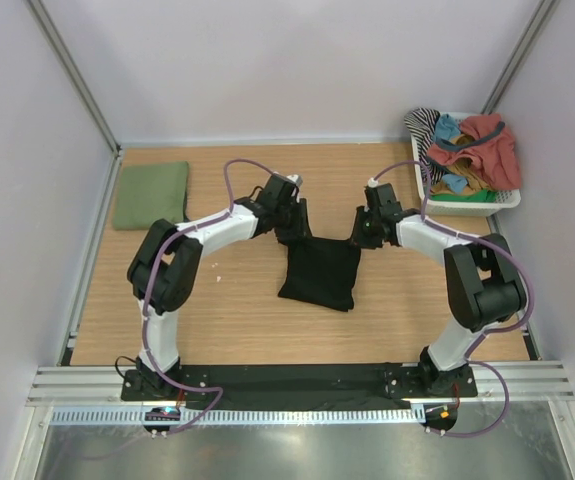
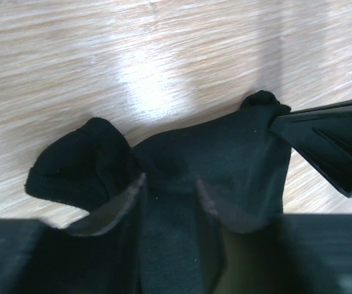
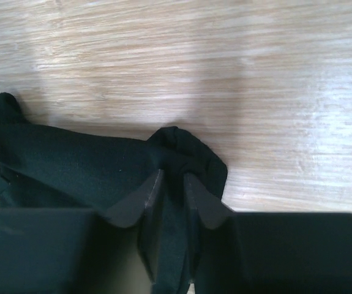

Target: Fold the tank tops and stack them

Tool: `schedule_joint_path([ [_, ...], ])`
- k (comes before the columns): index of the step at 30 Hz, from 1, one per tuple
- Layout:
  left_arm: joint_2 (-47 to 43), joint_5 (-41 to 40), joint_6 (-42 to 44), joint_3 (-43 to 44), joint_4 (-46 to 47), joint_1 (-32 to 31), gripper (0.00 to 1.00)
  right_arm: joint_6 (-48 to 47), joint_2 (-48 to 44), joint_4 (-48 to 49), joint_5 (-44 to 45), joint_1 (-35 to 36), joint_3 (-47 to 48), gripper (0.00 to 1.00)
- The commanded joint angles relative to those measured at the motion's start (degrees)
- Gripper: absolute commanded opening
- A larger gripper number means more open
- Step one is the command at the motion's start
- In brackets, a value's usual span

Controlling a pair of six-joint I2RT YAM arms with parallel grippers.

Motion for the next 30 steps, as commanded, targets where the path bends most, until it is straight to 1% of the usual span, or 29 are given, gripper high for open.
schedule_joint_path([
  [1,1.6,0.1,-0.5,3.0,-0.1,0.4,0.34,-0.4,0.7,3.1,-2.4,-0.3,2.3,0.19],
  [2,1.8,0.2,-0.7,3.2,-0.1,0.4,0.31,-0.6,0.8,3.1,-2.6,-0.3,2.4,0.15],
  [3,2.1,0.3,-0.8,3.4,0.0,0.4,0.24,-0.6,1.0,3.2,-2.8,-0.3,2.6,0.10],
  [4,2.3,0.3,-0.8,3.7,-0.1,0.4,0.19,-0.6,1.0,2.9,-3.0,-0.4,2.6,0.04],
  [5,2.4,0.1,-0.7,3.8,-0.3,0.4,0.14,-0.6,0.9,3.1,-4.1,-0.4,2.7,0.01],
  [6,2.3,-0.3,-0.4,4.0,-1.0,0.4,0.00,-0.6,0.5,3.4,-4.6,-0.3,2.2,0.01],
  [9,0.3,-1.4,0.1,4.2,-3.0,0.5,0.00,-0.6,-1.9,4.2,-5.3,-0.4,1.0,0.01],
  [11,-1.7,-3.9,0.4,3.6,-4.1,0.4,0.00,-0.8,-3.9,4.2,-5.2,-0.3,0.3,0.01],
  [13,-5.3,-5.4,0.7,2.4,-5.4,0.4,0.00,-1.0,-7.0,3.6,-5.3,-0.3,-0.8,0.01],
  [17,-11.4,-5.2,0.5,-0.2,-6.8,0.4,0.00,-1.5,-13.4,3.4,-5.3,-0.3,-3.8,0.01],
  [18,-14.3,-5.3,0.2,-1.4,-6.9,0.4,0.00,-1.5,-15.8,3.3,-5.4,-0.2,-4.2,0.01],
  [22,-19.8,-6.4,0.0,-4.5,-6.8,0.4,0.00,-1.9,-21.1,2.3,-5.7,-0.2,-5.6,0.01],
  [23,-20.2,-6.9,-0.2,-4.9,-6.1,0.4,0.07,-2.0,-21.5,2.0,-5.5,-0.3,-5.5,0.01],
  [25,-18.2,-6.8,0.0,-4.3,-6.8,0.4,0.30,-2.5,-21.6,1.0,-5.1,-0.3,-5.1,0.01],
  [26,-17.3,-6.3,0.0,-3.6,-7.6,0.4,0.47,-2.5,-21.2,0.8,-4.8,-0.3,-5.0,0.01],
  [28,-14.1,-3.7,-0.1,-1.9,-7.6,0.4,0.54,-2.5,-19.7,0.5,-4.4,-0.3,-4.8,0.01],
  [30,-12.0,-1.8,-0.9,-0.7,-6.3,0.4,0.57,-2.6,-18.6,0.9,-4.1,-0.3,-4.7,0.01],
])
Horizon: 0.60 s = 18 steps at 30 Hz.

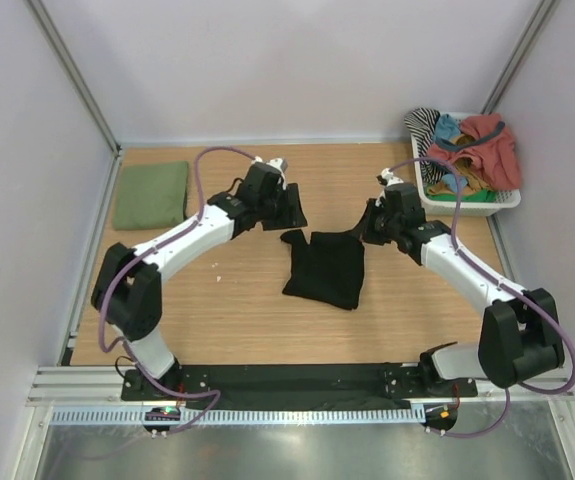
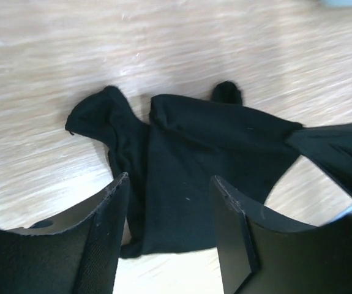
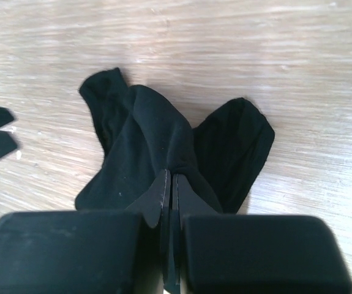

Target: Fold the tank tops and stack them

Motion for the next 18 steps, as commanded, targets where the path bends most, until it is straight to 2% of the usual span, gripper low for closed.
schedule_joint_path([
  [1,4.9,3.5,-0.3,2.2,0.6,0.3,0.57,-1.3,2.3,0.4,1.2,-0.2,0.8,0.01],
  [6,12.2,6.5,-1.7,6.3,1.6,0.3,0.57,-1.2,4.2,1.4,1.7,-0.2,1.0,0.01],
  [10,15.4,7.3,-0.8,7.1,4.9,0.3,0.45,-1.2,5.1,1.5,1.8,-0.2,1.3,0.01],
  [12,17.3,7.8,-0.3,7.8,5.2,0.4,0.43,-1.2,5.2,1.5,1.6,-0.3,1.4,0.01],
  [18,20.4,9.3,-1.3,9.7,6.7,0.3,0.52,-1.1,5.7,1.6,1.5,-0.2,1.3,0.01],
])
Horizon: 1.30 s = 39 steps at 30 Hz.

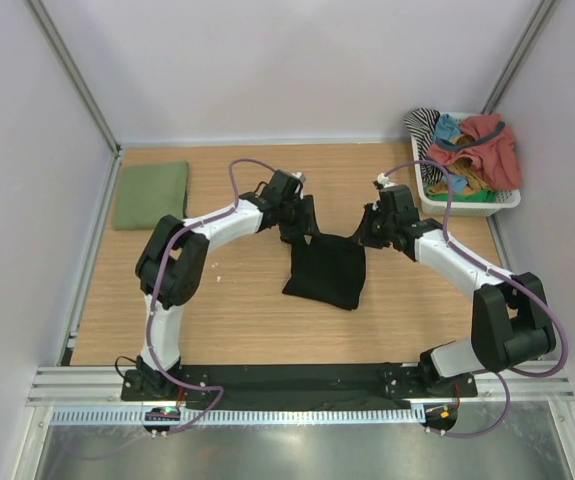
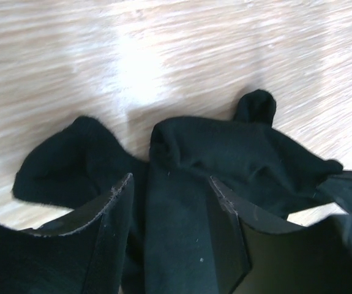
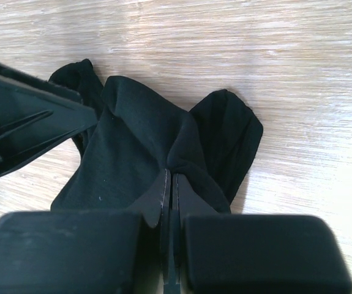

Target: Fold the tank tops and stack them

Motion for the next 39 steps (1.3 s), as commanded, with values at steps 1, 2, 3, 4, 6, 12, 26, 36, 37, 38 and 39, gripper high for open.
schedule_joint_path([
  [1,1.6,2.2,-0.5,2.8,3.6,0.2,0.54,-1.0,0.6,1.9,0.3,-0.2,1.3,0.01],
  [2,2.3,2.1,-0.7,3.4,3.5,0.2,0.54,-0.9,0.7,2.1,0.3,-0.2,1.2,0.01],
  [3,2.8,2.1,-0.8,3.9,3.6,0.1,0.54,-0.9,0.7,2.1,0.4,-0.2,1.3,0.01],
  [4,4.0,1.9,-1.2,4.5,3.4,0.0,0.54,-1.0,0.7,2.0,0.3,-0.2,1.2,0.01],
  [6,5.1,0.5,-1.4,4.7,3.2,0.0,0.54,-0.9,0.6,2.0,0.2,-0.2,1.2,0.01],
  [12,7.2,-0.1,-3.6,6.4,3.7,-0.2,0.41,-1.0,0.9,2.4,0.0,-0.3,1.2,0.01],
  [26,-12.9,-6.5,-1.7,-2.7,0.9,-0.6,0.00,-0.5,-5.7,2.2,-2.1,-0.2,-0.1,0.01],
  [36,-35.6,-14.4,-4.1,-20.6,0.4,-1.8,0.00,-0.1,-17.0,3.2,-6.4,-0.2,-3.9,0.01],
  [37,-36.5,-15.2,-4.2,-21.4,0.3,-1.8,0.00,-0.1,-16.8,2.9,-6.3,-0.1,-3.8,0.01],
  [38,-37.1,-16.2,-4.1,-22.2,0.2,-1.8,0.00,-0.1,-16.5,2.8,-6.3,-0.1,-3.7,0.01],
  [39,-37.1,-16.2,-4.0,-22.2,0.2,-1.8,0.00,0.0,-16.2,2.7,-6.4,-0.2,-3.6,0.01],
])
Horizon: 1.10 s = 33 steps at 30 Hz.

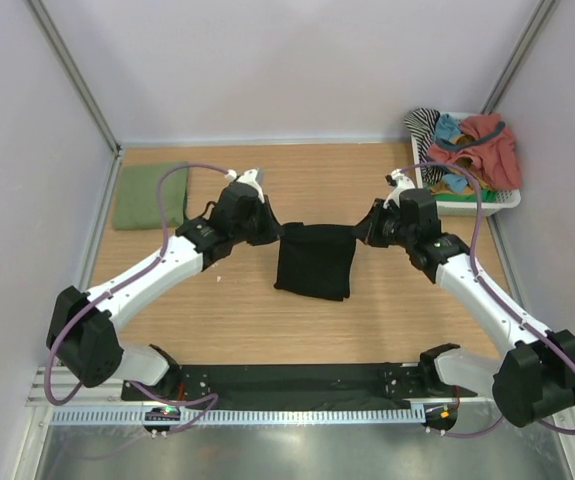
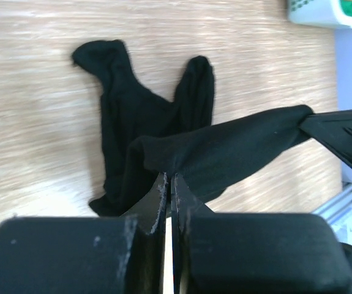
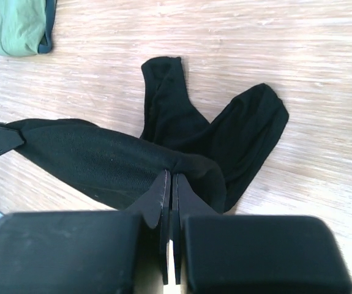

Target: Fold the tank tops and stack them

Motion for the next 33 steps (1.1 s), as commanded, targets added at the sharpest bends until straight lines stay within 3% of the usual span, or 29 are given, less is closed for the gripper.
schedule_joint_path([
  [1,-1.0,-4.4,-0.3,-1.1,-0.5,0.2,0.00,0.1,0.4,1.4,-1.4,-0.1,-0.2,0.01],
  [9,0.3,-3.4,-0.8,-2.5,1.9,0.0,0.00,1.2,-2.0,0.8,0.2,0.1,-0.9,0.01],
  [16,2.8,-5.5,0.5,4.5,-1.0,0.1,0.00,-0.4,3.1,-2.4,2.7,0.1,6.1,0.01],
  [33,-5.5,-6.2,1.0,5.2,-3.5,-0.8,0.00,-1.1,6.6,-6.5,-1.9,0.3,15.9,0.01],
])
